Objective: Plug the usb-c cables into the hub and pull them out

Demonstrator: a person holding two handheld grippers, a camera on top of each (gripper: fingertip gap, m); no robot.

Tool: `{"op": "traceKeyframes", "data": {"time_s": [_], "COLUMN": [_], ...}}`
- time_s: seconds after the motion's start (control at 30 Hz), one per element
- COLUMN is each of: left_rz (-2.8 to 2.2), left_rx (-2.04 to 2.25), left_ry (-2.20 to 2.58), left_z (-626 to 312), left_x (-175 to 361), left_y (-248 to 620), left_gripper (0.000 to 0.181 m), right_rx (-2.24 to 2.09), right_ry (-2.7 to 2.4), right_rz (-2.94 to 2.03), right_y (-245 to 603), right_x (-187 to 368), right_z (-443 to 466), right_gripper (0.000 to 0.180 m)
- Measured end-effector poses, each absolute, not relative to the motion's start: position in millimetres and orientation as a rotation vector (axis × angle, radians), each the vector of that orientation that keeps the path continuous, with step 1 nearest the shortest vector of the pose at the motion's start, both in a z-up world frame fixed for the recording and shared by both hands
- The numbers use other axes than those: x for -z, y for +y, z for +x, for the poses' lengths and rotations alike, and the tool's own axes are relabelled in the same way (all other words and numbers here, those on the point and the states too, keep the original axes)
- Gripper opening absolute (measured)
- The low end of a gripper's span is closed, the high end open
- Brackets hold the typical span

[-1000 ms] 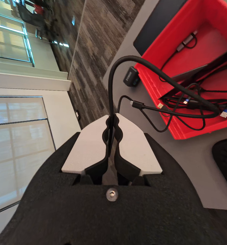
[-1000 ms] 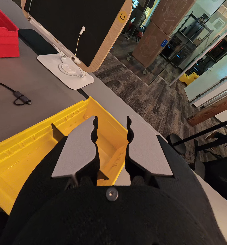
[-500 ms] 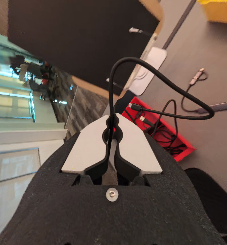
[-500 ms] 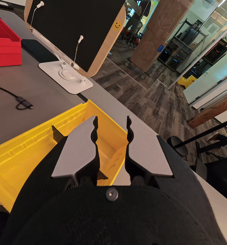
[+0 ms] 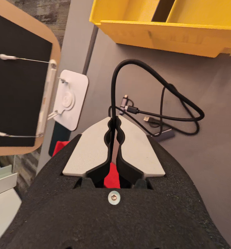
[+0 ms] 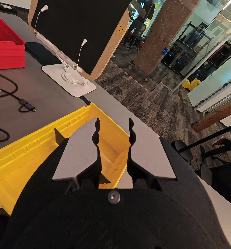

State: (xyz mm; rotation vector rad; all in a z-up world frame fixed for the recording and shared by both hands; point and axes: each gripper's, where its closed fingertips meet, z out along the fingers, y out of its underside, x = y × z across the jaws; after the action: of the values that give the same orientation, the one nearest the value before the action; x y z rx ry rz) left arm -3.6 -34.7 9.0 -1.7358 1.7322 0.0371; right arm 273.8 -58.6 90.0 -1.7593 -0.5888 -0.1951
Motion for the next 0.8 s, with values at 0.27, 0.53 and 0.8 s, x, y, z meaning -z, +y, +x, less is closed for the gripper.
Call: {"op": "traceKeyframes", "data": {"time_s": [0.27,0.53,0.8], "left_rz": [-1.796,-1.791,-1.840], "left_rx": [0.043,0.120,0.303], "left_ry": [1.783,1.715,1.508], "left_z": [26.6,27.5,-12.9], "left_x": [89.1,106.1,67.1], "left_y": [-51.5,-54.8,-53.1], "left_gripper": [0.002,0.024,0.036], "right_rx": [0.210,0.213,0.131], "right_ry": [-0.614,-0.643,-0.794], "right_rz": [-1.779,-1.790,-1.705], "right_y": [-55.1,-50.7,-51.2], "right_x": [-85.8,-82.7,-95.6], "right_z": [268.2,259.3,197.7], "right_gripper": [0.043,0.043,0.043]}}
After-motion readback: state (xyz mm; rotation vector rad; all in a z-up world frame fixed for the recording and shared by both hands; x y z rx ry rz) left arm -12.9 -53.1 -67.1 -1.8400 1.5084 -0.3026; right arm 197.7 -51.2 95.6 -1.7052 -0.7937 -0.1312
